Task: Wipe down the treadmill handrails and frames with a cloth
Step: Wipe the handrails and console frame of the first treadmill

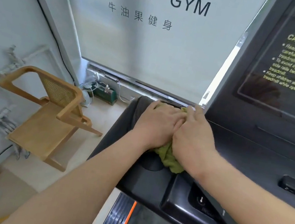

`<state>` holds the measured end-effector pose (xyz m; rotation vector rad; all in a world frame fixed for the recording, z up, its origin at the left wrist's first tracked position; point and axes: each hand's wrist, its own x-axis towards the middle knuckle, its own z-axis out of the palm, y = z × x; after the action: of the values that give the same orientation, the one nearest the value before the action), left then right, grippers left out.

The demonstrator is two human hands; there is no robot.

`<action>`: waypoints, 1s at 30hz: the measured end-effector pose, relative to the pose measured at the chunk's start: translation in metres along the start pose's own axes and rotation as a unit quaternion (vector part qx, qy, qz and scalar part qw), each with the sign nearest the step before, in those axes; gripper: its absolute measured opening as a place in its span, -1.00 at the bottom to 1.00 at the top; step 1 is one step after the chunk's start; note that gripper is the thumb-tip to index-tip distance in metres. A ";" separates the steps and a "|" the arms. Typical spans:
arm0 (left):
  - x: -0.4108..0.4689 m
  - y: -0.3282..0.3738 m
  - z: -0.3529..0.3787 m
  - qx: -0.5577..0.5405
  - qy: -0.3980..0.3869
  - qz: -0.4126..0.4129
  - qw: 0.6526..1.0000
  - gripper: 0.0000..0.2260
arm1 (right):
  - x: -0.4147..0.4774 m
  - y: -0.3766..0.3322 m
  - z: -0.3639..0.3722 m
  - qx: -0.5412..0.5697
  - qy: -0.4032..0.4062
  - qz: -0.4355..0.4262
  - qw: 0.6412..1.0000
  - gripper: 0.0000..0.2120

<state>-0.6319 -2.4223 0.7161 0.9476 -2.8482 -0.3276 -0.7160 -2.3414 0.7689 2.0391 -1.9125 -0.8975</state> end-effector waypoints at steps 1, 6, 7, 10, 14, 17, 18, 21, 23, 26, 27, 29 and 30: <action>-0.019 0.003 0.005 0.008 0.001 0.003 1.000 -0.48 | -0.010 -0.009 -0.002 0.012 0.012 -0.005 1.000 -0.54; -0.062 0.012 0.014 0.025 -0.010 -0.056 0.998 -0.42 | -0.042 -0.034 0.008 0.117 -0.020 0.033 0.992 -0.36; -0.055 0.009 0.012 0.036 -0.009 -0.072 0.997 -0.43 | -0.033 -0.035 0.014 0.122 0.005 0.058 0.991 -0.30; -0.024 -0.005 0.006 0.045 -0.007 -0.116 0.992 -0.52 | -0.004 -0.028 0.010 0.146 0.060 0.142 0.977 -0.41; -0.013 -0.010 0.001 0.014 -0.007 -0.164 0.986 -0.56 | 0.011 -0.017 0.013 0.209 0.036 0.107 0.971 -0.46; -0.034 -0.008 0.004 0.016 0.022 -0.204 0.979 -0.55 | -0.001 -0.042 0.029 0.241 0.107 0.141 0.954 -0.37; -0.043 -0.010 0.004 0.008 0.025 -0.219 0.975 -0.54 | -0.007 -0.055 0.030 0.269 0.107 0.151 0.945 -0.34; -0.078 -0.016 0.000 -0.065 0.035 -0.284 0.956 -0.52 | -0.018 -0.082 0.026 0.314 0.102 0.138 0.934 -0.34; -0.102 -0.017 -0.005 -0.101 0.038 -0.317 0.942 -0.50 | -0.031 -0.094 0.022 0.322 0.119 0.129 0.930 -0.37; -0.140 -0.017 -0.008 -0.094 0.020 -0.353 0.931 -0.47 | -0.049 -0.118 0.020 0.342 0.126 0.112 0.925 -0.39; -0.152 -0.016 -0.010 -0.093 0.015 -0.362 0.927 -0.47 | -0.054 -0.126 0.017 0.355 0.130 0.103 0.920 -0.40; -0.178 -0.012 -0.014 -0.089 0.015 -0.366 0.926 -0.50 | -0.067 -0.143 0.009 0.365 0.143 0.089 0.916 -0.45; -0.192 -0.008 -0.017 -0.078 0.017 -0.364 0.928 -0.53 | -0.074 -0.150 0.005 0.360 0.149 0.077 0.918 -0.48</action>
<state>-0.4714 -2.3154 0.7215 1.9104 -2.2755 -0.5792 -0.5916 -2.2479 0.7060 2.1410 -2.3842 0.2079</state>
